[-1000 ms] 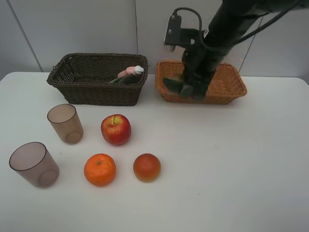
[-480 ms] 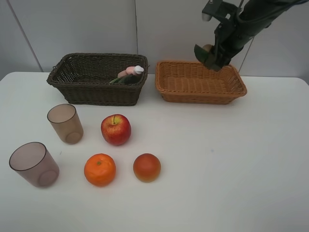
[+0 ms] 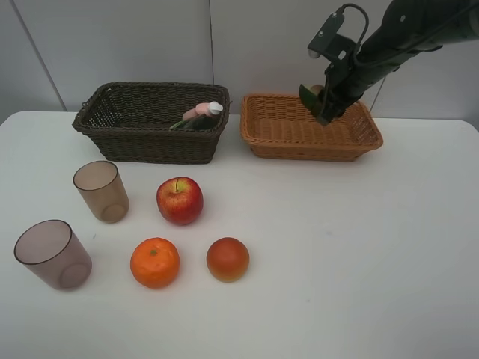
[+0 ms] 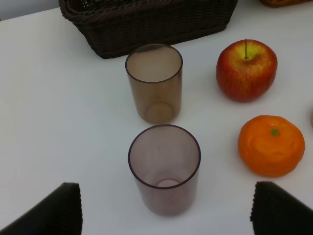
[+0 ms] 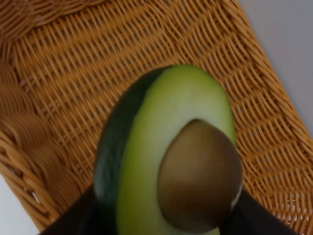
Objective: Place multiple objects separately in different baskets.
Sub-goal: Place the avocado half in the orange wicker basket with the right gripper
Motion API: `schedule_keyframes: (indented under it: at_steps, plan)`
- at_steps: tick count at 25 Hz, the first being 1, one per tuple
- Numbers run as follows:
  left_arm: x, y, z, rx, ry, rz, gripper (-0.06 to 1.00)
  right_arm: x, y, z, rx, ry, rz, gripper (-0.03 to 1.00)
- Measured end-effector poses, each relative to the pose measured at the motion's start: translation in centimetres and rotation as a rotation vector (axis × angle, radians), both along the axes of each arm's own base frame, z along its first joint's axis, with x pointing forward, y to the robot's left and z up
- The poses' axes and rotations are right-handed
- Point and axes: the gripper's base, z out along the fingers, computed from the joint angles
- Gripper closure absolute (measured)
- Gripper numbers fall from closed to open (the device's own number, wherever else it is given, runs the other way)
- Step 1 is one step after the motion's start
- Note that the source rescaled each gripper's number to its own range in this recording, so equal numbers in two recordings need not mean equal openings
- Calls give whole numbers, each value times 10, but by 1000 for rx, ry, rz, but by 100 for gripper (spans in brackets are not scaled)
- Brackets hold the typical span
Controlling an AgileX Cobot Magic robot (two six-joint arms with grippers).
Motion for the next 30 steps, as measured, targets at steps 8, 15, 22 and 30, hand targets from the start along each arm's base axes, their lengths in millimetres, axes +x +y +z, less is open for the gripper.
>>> schedule_keyframes:
  at_steps: [8,15,22,30]
  plan:
    - [0,0,0,0,0,0,0,4,-11,-7,2,13,-29,75]
    - [0,0,0,0,0,0,0,5,-13,-7,6,13,-38,72]
    - [0,0,0,0,0,0,0,5,-13,-7,6,17,-38,72]
    - [0,0,0,0,0,0,0,5,-13,-6,14,7,-42,39]
